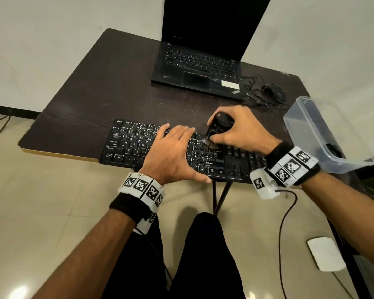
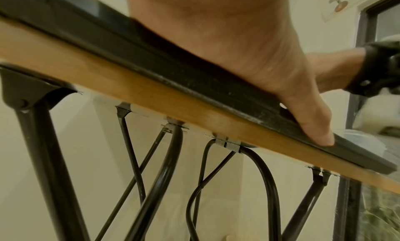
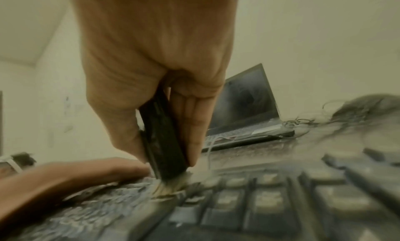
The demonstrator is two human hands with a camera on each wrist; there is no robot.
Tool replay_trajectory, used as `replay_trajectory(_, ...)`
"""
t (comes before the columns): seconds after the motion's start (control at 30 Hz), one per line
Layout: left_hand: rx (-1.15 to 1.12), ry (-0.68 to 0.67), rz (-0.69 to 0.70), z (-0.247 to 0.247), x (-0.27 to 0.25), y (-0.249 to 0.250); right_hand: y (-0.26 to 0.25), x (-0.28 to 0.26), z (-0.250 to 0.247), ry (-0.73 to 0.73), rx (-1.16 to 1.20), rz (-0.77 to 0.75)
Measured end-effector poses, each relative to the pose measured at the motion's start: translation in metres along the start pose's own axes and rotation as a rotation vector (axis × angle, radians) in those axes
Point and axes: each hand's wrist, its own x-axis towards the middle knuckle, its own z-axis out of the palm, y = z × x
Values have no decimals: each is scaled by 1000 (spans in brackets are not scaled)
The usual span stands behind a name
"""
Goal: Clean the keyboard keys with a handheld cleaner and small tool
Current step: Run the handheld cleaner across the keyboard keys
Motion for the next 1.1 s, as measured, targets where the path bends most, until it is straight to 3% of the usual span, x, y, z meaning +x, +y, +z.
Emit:
replay_trajectory(0.07,4,0,-1,1,1,2,1,3,-2,19,-1,28)
replay_trajectory(0.2,-13,5,13,5,4,8,-7,-5,3,-16,-37,-58)
replay_trajectory(0.33,0,1,14,7,6,12,5,3,0,59,0,59)
replay_trajectory(0.5,-13,-7,13,6,6,12,-3,1,6,53,-58,-15)
replay_trajectory(0.6,-14,-35,24,2,5,12,3,0,4,73,-55,21)
replay_trajectory(0.7,-16,-26,42,-10,-2,-1,14,2,-4,122,-46,88)
replay_trajectory(0.87,-32,-8,-4,-30,-22,-45,6,-15,6,69,5,10)
replay_trajectory(1.0,-45,31,16,-27,-26,-50,12,2,-4,125,-37,73)
replay_trajectory(1.1,-51,48,32,-26,-27,-50,6,-1,-1,48,-40,12)
